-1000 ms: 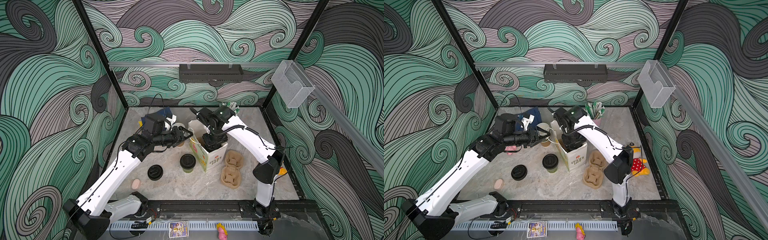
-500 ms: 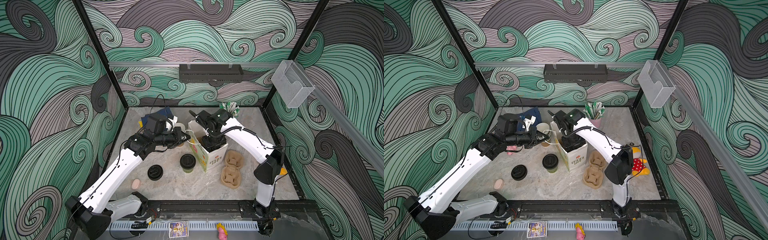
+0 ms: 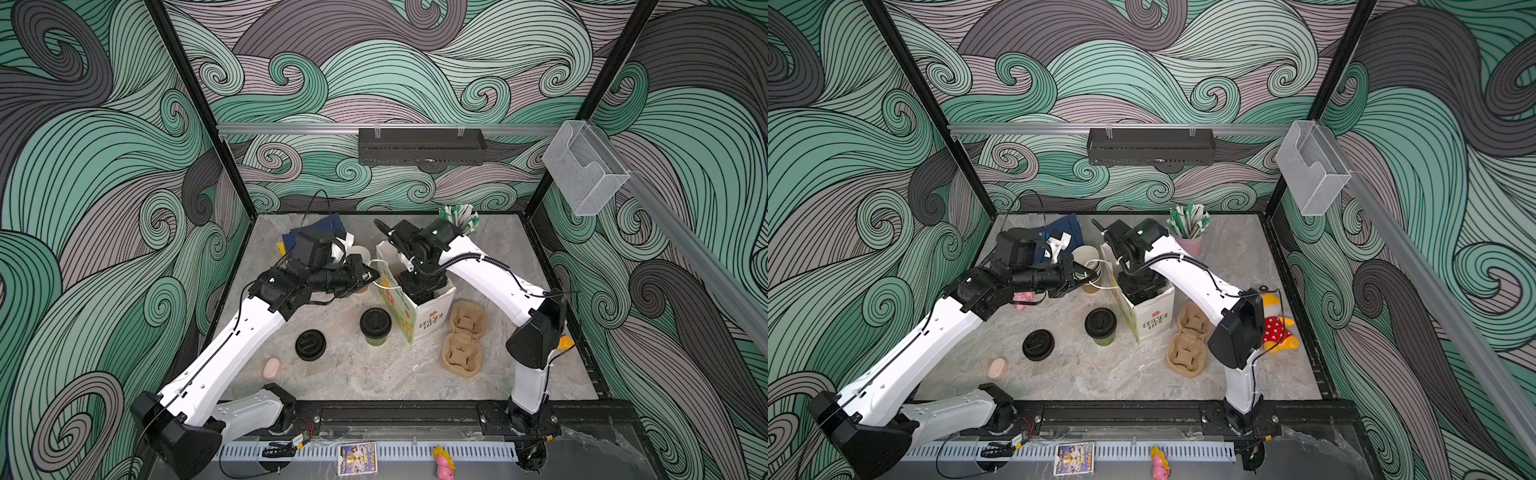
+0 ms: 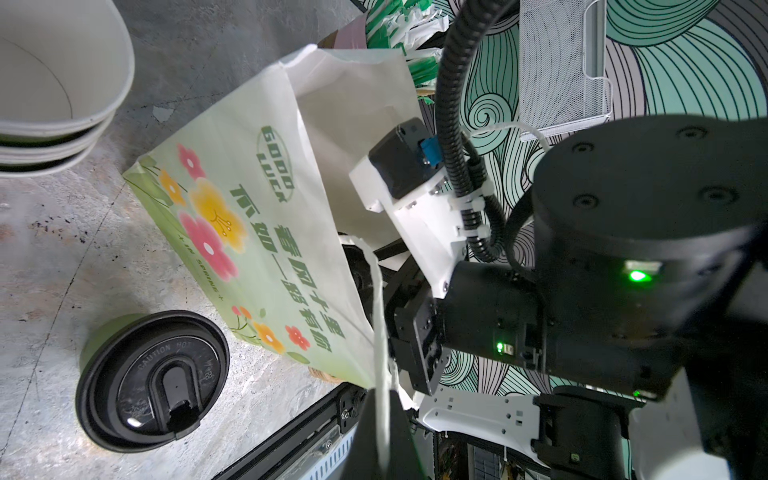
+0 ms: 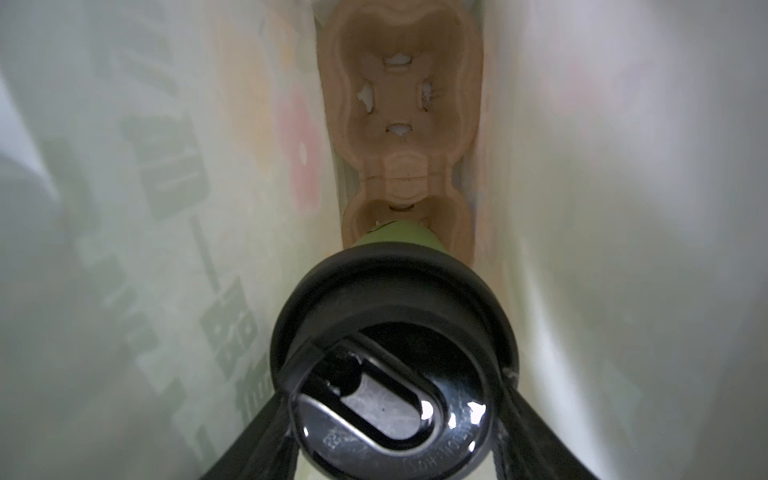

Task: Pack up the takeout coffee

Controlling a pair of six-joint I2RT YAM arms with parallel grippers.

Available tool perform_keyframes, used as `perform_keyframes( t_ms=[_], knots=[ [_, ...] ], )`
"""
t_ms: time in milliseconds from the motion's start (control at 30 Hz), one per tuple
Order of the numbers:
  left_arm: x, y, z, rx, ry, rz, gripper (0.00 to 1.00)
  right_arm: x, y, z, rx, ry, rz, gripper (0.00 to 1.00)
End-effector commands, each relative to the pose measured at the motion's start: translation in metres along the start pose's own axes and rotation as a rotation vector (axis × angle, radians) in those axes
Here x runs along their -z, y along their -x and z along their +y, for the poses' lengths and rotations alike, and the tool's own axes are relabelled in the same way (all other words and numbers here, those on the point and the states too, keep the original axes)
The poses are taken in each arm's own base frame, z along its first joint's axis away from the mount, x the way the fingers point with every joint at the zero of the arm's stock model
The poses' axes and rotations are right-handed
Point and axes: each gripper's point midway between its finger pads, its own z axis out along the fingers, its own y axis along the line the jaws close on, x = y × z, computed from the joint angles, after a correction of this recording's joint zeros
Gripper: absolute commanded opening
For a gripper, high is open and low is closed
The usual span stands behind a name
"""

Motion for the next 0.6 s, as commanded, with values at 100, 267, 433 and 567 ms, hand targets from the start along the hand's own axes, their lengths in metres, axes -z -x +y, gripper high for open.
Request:
perform_keyframes(
  t_ms=[100, 267, 433, 567],
  knots=[
    [0.005, 0.004, 0.002, -0.009, 0.017, -0.029, 0.0, -0.012, 0.001, 0.0, 0.048, -0.022, 0.023, 0.62],
    [0.007, 0.007, 0.003, -0.012, 0.025, -0.045, 0.0, -0.023, 0.003, 0.0, 0.043, -0.023, 0.025, 0.62],
    [0.008, 0.006, 0.005, -0.011, 0.035, -0.047, 0.0, -0.032, 0.004, 0.003, 0.035, -0.011, 0.025, 0.62],
    [0.008, 0.006, 0.005, -0.008, 0.038, -0.047, 0.0, -0.039, 0.004, 0.003, 0.034, -0.01, 0.028, 0.62]
  ],
)
